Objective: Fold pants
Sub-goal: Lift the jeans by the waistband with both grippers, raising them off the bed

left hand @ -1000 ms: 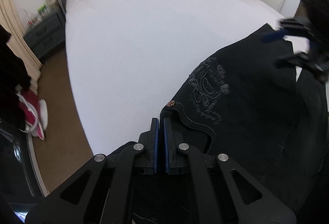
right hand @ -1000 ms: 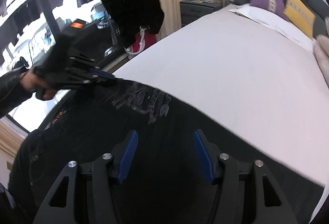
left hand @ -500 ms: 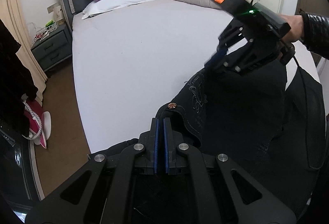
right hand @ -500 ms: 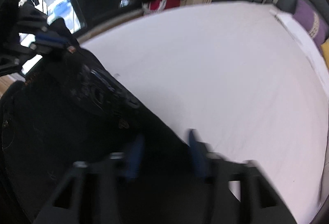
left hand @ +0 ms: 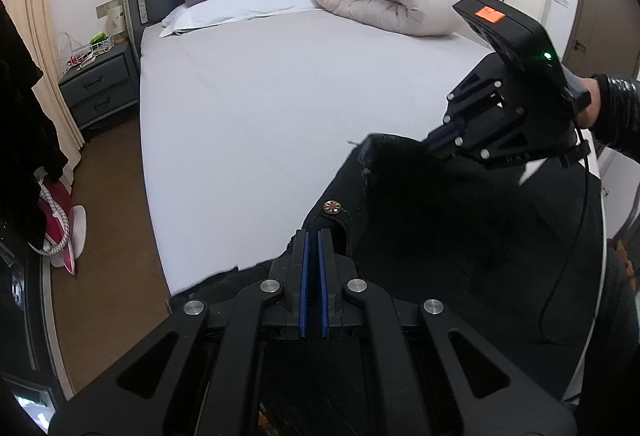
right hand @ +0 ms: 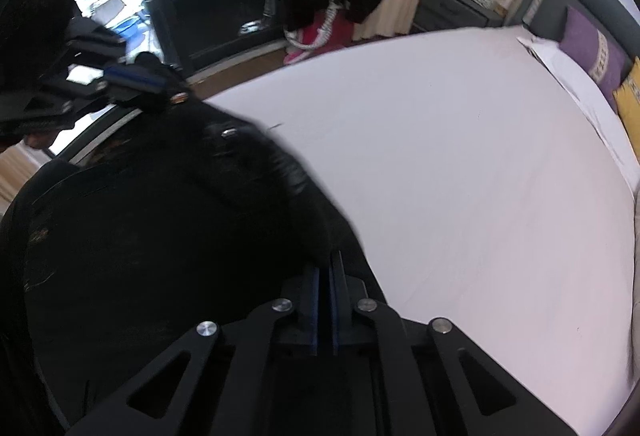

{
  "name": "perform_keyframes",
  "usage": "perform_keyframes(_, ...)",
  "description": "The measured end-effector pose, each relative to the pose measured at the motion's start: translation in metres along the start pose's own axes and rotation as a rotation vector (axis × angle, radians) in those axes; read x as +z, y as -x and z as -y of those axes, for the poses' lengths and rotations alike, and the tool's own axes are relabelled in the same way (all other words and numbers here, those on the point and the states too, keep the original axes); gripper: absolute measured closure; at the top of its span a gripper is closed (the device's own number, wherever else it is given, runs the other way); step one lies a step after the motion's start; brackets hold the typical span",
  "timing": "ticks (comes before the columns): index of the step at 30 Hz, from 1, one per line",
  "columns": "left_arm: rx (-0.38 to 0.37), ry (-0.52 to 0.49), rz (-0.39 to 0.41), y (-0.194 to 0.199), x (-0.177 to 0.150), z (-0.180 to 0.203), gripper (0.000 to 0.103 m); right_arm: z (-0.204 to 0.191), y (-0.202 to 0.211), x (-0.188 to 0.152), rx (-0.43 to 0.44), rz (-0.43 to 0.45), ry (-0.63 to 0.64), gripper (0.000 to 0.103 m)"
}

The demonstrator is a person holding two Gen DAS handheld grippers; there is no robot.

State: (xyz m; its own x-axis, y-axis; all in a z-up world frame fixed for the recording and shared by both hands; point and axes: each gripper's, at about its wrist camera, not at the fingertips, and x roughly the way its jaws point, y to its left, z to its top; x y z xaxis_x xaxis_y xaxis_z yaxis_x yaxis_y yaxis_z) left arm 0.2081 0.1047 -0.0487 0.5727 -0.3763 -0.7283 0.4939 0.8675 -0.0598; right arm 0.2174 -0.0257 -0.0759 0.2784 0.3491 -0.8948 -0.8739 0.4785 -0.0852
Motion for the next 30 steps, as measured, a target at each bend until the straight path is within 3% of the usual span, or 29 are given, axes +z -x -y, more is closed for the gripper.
perform_keyframes(7, -0.036, 0.001, -0.023, 0.043, -0.047, 0.039, 0.1, -0.068, 0.008, -0.026, 0.027, -0.034, 0.109, 0.098)
perform_keyframes(16, -0.14, -0.069, -0.143, 0.079, -0.133, 0.118, 0.1, -0.138, 0.027, -0.1, -0.034, -0.134, 0.195, 0.098)
perform_keyframes(22, -0.186, -0.086, -0.201, 0.091, -0.162, 0.164, 0.1, -0.19, 0.035, -0.133, -0.074, -0.183, 0.252, 0.098)
perform_keyframes(30, -0.216, -0.097, -0.237, 0.12, -0.183, 0.197, 0.1, -0.223, 0.04, -0.141, -0.131, -0.198, 0.278, 0.098)
